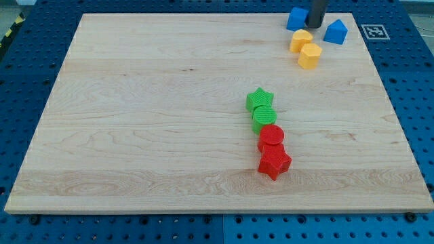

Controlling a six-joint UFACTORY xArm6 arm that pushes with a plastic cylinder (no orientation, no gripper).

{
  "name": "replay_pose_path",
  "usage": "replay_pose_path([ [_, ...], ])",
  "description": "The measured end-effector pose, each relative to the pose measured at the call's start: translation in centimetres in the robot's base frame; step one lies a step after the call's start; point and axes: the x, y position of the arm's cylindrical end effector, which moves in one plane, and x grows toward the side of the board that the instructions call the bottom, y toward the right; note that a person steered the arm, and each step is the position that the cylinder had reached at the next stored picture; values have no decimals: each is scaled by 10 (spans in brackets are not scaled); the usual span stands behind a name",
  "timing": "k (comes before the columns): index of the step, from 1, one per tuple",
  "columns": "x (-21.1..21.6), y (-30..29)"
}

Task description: Move the blue cube to the left of the blue triangle

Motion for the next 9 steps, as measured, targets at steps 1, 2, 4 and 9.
replay_pose_path([
  [1,-10,1],
  [2,-27,1],
  [4,-37,-5],
  [9,-33,-30],
])
